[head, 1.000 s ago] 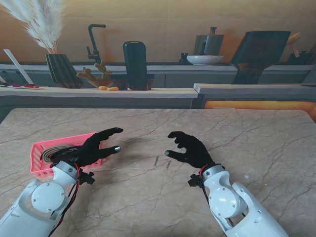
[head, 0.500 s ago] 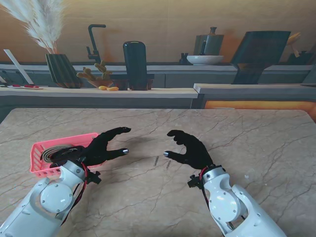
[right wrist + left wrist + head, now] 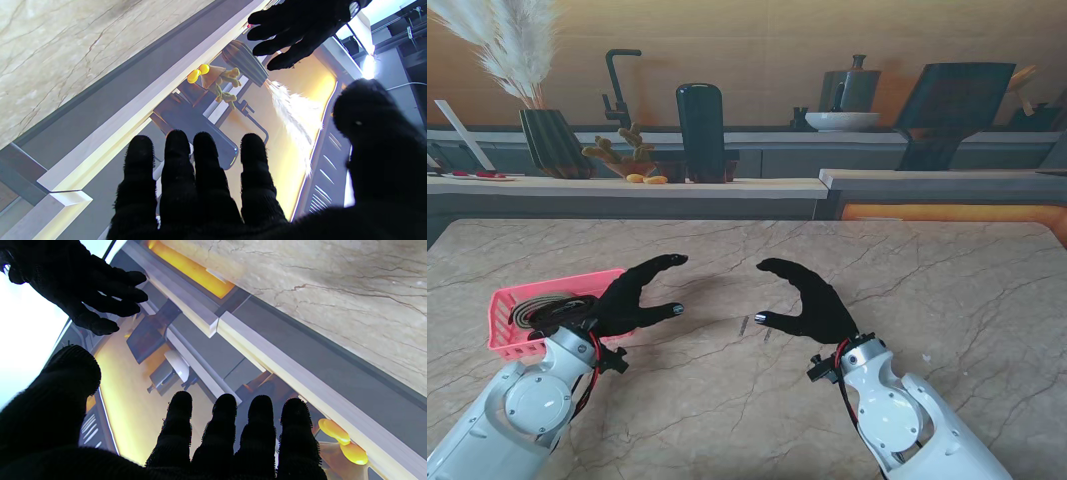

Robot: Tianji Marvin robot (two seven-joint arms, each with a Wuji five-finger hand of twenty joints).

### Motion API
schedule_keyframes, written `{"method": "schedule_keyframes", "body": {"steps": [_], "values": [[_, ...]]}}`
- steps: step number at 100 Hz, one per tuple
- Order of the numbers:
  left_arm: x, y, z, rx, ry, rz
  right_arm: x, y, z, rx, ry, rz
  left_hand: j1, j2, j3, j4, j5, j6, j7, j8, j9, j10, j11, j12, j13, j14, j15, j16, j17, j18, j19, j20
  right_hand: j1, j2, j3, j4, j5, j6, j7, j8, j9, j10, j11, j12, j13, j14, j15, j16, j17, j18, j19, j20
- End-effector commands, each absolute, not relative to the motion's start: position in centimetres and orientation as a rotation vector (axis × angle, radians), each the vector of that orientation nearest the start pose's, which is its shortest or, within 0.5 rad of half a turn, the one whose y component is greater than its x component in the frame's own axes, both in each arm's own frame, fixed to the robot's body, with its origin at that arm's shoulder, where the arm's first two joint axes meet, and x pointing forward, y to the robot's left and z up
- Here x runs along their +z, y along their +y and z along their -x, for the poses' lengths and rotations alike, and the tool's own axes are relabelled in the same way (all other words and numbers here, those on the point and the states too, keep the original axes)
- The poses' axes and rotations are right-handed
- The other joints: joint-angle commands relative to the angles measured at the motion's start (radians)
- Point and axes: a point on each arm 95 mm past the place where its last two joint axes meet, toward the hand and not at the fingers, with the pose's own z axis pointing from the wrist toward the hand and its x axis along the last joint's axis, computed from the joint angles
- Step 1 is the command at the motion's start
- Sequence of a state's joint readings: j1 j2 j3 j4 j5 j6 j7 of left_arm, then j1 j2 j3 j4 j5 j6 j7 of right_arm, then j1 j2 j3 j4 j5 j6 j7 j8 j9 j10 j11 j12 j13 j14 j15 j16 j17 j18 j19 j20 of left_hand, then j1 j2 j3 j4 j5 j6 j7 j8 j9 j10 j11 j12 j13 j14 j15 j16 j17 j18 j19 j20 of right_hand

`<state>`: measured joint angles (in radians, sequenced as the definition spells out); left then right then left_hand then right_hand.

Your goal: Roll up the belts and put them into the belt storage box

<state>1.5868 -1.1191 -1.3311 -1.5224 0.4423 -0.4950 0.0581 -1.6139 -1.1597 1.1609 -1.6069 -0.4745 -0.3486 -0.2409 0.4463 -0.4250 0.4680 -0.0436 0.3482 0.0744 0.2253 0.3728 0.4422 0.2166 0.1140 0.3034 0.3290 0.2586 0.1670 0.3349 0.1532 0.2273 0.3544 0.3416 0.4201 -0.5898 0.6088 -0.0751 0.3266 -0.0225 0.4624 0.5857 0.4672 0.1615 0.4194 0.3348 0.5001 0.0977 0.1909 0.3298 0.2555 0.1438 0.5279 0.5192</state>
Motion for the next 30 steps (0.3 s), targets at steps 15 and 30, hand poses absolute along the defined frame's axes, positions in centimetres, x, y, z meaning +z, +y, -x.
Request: {"method": "schedule_keyframes", "body": {"steps": [15, 30], "values": [[-30.95, 2.12, -39.07, -2.229, 1.193, 1.393, -30.99, 4.98, -36.83, -2.686, -1.234, 1.663, -0.02, -0.029, 0.005, -0.023, -0.006, -0.022, -0.014, -0.018, -0.026, -0.012, -0.019, -0.02, -0.016, -0.012, -0.012, -0.014, 0.008, -0.022, -0.036, 0.005, -0.004, -0.037, -0.024, 0.003, -0.03, -0.032, 0.019, -0.011, -0.02, -0.028, -0.01, -0.013, -0.028, -0.034, -0.01, -0.022, -0.003, -0.052, -0.028, -0.032], [-30.94, 2.04, -39.04, -2.229, 1.189, 1.404, -30.92, 5.02, -36.76, -2.692, -1.227, 1.663, -0.014, -0.025, -0.003, -0.023, -0.002, -0.023, -0.014, -0.018, -0.026, -0.012, -0.02, -0.021, -0.018, -0.011, -0.012, -0.014, 0.008, -0.022, -0.038, 0.006, -0.008, -0.037, -0.022, 0.005, -0.025, -0.032, 0.026, -0.015, -0.018, -0.027, -0.009, -0.016, -0.027, -0.032, -0.007, -0.025, -0.004, -0.052, -0.027, -0.034]]}}
